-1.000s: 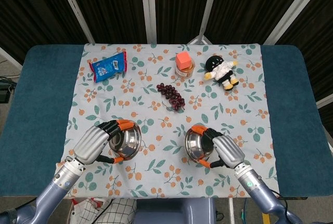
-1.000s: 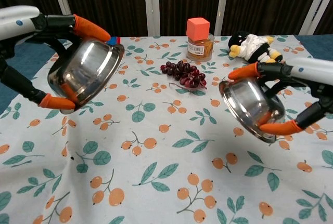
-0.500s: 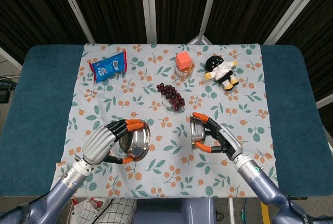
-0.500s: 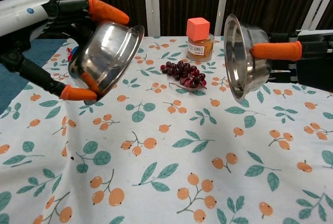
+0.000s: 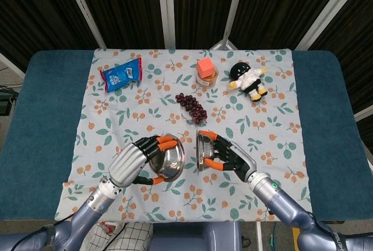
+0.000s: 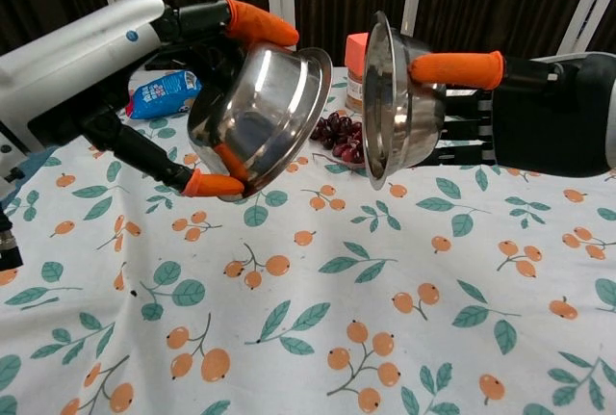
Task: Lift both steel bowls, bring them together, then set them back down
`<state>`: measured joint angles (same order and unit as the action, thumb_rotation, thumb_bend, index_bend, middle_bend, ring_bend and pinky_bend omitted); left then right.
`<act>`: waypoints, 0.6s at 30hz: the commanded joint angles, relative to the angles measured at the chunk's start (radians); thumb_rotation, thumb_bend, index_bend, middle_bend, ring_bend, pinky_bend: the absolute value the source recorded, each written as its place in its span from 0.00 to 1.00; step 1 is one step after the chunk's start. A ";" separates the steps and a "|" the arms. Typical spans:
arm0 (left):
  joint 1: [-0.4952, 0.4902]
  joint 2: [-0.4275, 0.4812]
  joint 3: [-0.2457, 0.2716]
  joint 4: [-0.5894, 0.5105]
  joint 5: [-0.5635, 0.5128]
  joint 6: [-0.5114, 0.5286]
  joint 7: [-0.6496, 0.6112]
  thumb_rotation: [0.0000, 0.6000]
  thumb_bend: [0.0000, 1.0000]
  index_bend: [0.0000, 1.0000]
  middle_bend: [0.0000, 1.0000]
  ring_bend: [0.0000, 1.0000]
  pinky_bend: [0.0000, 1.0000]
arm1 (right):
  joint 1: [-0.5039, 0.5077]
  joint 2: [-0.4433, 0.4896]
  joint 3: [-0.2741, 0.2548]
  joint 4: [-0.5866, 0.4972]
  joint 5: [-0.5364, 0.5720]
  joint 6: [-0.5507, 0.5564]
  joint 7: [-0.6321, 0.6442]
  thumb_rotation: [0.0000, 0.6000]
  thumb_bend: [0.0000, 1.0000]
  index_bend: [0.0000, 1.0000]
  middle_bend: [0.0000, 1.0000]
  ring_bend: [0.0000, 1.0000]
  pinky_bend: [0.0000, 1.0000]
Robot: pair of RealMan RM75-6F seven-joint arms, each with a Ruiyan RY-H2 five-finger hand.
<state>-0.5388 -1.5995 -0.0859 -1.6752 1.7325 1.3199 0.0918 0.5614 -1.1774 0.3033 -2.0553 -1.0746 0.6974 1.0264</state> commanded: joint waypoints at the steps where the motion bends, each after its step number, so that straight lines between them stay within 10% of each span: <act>1: -0.004 -0.009 -0.003 0.009 0.004 0.004 0.008 1.00 0.39 0.40 0.55 0.44 0.62 | 0.002 -0.001 0.003 -0.033 0.032 -0.002 -0.023 1.00 0.42 0.97 0.88 0.94 1.00; 18: -0.022 -0.052 0.007 0.015 0.024 0.013 0.037 1.00 0.39 0.40 0.55 0.44 0.62 | 0.037 -0.091 -0.021 -0.164 0.168 0.065 -0.227 1.00 0.43 0.97 0.88 0.94 1.00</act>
<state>-0.5605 -1.6509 -0.0792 -1.6590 1.7561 1.3325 0.1278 0.5935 -1.2612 0.2852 -2.2064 -0.9173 0.7512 0.8171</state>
